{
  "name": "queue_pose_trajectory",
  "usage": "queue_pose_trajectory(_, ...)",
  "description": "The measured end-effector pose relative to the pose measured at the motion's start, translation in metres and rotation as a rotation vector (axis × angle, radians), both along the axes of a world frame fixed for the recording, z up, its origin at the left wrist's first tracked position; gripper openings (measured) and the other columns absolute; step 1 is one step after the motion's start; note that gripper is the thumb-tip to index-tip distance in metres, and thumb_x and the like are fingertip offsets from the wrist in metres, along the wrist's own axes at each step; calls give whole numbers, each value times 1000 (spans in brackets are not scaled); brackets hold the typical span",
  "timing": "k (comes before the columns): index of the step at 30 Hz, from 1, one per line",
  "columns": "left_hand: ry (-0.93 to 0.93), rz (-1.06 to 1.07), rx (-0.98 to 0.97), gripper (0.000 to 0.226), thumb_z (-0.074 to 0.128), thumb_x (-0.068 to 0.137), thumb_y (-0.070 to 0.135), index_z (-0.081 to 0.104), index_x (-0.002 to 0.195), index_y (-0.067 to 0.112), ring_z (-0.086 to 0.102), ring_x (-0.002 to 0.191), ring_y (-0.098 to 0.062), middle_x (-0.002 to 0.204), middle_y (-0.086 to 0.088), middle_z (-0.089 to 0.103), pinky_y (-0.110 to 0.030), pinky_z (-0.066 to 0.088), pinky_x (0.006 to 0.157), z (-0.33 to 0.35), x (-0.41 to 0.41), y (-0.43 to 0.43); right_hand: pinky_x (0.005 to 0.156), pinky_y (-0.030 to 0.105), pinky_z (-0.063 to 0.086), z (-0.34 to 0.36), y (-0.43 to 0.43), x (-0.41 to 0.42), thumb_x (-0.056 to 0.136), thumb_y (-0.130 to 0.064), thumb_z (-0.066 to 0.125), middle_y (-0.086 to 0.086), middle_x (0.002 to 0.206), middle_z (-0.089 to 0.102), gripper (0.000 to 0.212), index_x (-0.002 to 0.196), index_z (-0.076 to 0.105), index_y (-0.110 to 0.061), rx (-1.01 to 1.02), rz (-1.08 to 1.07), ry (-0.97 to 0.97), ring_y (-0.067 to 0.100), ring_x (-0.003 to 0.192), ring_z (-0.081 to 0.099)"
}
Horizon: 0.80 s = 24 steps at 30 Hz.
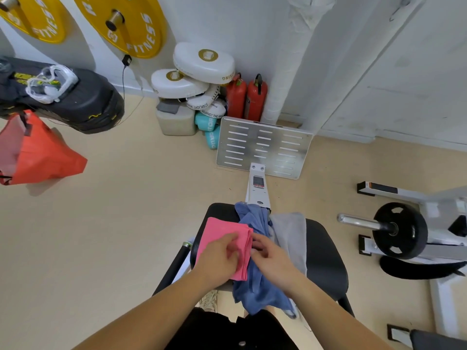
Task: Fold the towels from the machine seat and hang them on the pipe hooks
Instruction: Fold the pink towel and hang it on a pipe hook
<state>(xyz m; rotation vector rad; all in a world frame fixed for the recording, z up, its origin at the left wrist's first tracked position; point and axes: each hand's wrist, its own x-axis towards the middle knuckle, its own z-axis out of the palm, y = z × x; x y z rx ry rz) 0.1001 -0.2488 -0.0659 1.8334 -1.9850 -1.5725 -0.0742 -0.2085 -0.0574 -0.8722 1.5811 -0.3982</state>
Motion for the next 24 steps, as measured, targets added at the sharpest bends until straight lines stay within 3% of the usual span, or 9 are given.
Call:
queue_pose_trajectory(3,-146,165,-122,41,53,97,25,55,137,28,62,106,-11,128,7,60,-25,49,90,-1,30,-2,100,31,52,-1,-10,11,98,-36,57,-14,131,59,57,150,38,-44,-52,145,163,8,113,62)
queue_pose_trajectory(6,-286,267,-84,29,57,90,32,56,119,26,63,91,-16,112,4,60,-33,54,75,-6,49,-8,102,34,48,-10,-16,20,93,-50,56,-7,136,44,63,152,36,-43,-42,316,336,16,123,52)
queue_pose_trajectory(9,-162,340,86,31,68,83,28,56,111,22,63,83,-12,95,6,65,-32,54,73,-9,49,-13,104,39,48,-18,-17,23,86,-57,59,-3,136,37,73,153,31,-44,0,385,428,22,127,45)
queue_pose_trajectory(12,-34,471,227,27,73,81,21,62,105,16,65,86,-14,98,0,68,-34,57,76,-10,43,-14,102,39,48,-21,-15,27,79,-64,60,1,137,31,86,155,20,-49,-2,495,521,26,128,40)
queue_pose_trajectory(18,61,516,261,23,73,83,17,60,101,11,61,81,-17,101,-9,67,-30,53,71,-7,42,-10,95,41,50,-21,-9,49,66,-83,49,5,146,28,102,155,12,-50,-52,637,764,29,129,36)
queue_pose_trajectory(21,37,418,188,19,70,84,20,60,99,16,59,78,-12,94,-2,66,-24,50,68,-3,40,-12,98,42,48,-20,-13,54,71,-79,50,6,148,27,98,156,14,-46,-55,635,754,30,130,36)
queue_pose_trajectory(24,-18,291,22,16,65,84,22,63,99,21,57,72,-7,86,5,65,-17,44,60,2,37,-17,94,36,52,-20,-13,39,81,-64,54,-4,142,42,82,154,22,-48,-88,481,576,20,123,48)
